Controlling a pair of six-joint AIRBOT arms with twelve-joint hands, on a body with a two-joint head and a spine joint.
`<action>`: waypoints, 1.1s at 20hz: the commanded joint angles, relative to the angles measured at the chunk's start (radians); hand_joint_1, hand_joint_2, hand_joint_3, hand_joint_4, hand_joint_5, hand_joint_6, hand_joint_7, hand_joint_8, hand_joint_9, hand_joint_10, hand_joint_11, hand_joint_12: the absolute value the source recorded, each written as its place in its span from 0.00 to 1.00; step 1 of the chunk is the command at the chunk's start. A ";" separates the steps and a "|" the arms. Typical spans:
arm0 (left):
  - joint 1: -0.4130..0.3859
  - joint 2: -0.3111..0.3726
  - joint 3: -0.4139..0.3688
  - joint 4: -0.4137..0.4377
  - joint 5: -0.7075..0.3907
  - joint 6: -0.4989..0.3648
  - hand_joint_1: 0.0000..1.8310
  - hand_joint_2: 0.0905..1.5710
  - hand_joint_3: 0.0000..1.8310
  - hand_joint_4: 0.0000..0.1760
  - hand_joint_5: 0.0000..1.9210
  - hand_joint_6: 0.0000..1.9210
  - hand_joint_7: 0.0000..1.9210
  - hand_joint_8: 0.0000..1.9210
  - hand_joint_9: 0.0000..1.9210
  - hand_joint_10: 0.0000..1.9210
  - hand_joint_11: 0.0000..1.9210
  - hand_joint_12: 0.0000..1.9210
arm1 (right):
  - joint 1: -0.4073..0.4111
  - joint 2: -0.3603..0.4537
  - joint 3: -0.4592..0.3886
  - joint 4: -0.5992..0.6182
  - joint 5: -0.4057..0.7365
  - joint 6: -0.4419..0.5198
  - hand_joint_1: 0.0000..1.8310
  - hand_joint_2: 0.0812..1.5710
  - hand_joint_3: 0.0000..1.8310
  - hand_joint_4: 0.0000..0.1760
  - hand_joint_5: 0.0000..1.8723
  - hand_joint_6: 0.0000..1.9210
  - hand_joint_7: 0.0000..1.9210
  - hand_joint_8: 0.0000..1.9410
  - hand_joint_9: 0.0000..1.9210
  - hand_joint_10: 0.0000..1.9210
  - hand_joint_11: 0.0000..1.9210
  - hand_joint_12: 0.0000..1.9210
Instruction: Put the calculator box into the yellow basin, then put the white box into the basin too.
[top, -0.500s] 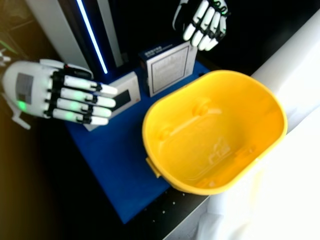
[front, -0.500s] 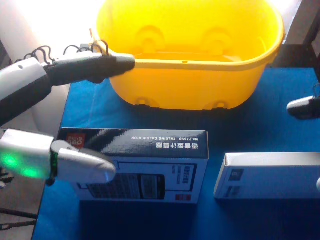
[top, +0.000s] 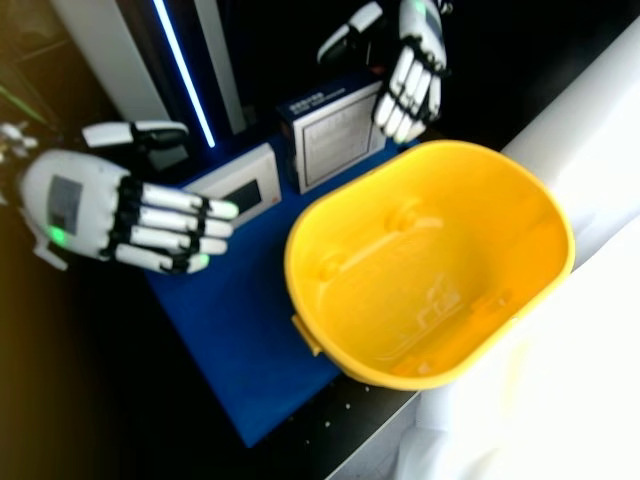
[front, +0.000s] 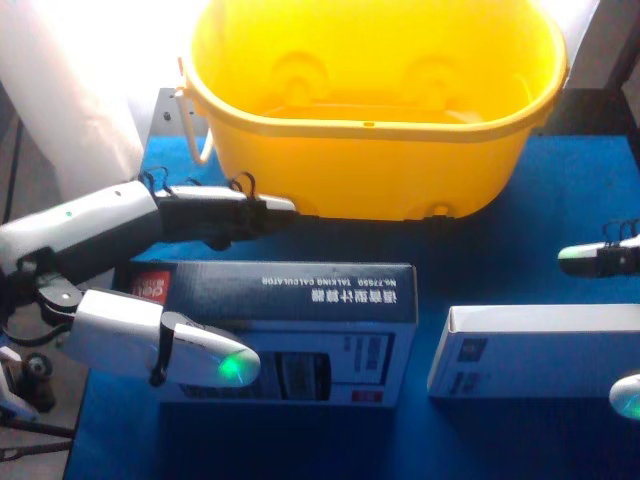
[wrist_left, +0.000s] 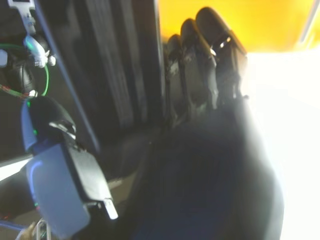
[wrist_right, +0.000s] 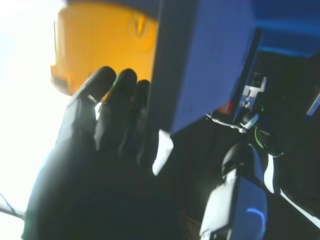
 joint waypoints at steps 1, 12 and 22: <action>-0.009 -0.017 0.006 0.013 -0.058 -0.023 0.44 0.52 0.01 0.00 0.21 0.01 0.20 0.00 0.18 0.01 0.00 0.63 | 0.006 -0.002 0.008 0.001 -0.118 0.008 0.41 0.49 0.01 0.00 0.32 0.01 0.30 0.00 0.23 0.09 0.00 0.69; -0.015 -0.018 0.031 -0.020 -0.149 -0.037 0.74 0.74 0.00 0.00 0.39 0.59 0.46 0.63 0.42 0.76 0.36 0.83 | 0.023 -0.016 0.018 0.006 -0.145 0.008 0.74 0.73 0.00 0.00 0.45 0.61 0.46 0.60 0.41 0.71 0.34 0.80; -0.019 0.055 -0.011 -0.165 -0.586 0.063 0.74 0.72 0.00 0.00 0.39 0.55 0.49 0.59 0.49 0.68 0.43 0.80 | 0.027 -0.012 0.000 0.055 -0.423 0.012 0.74 0.72 0.00 0.00 0.47 0.52 0.46 0.61 0.43 0.71 0.37 0.78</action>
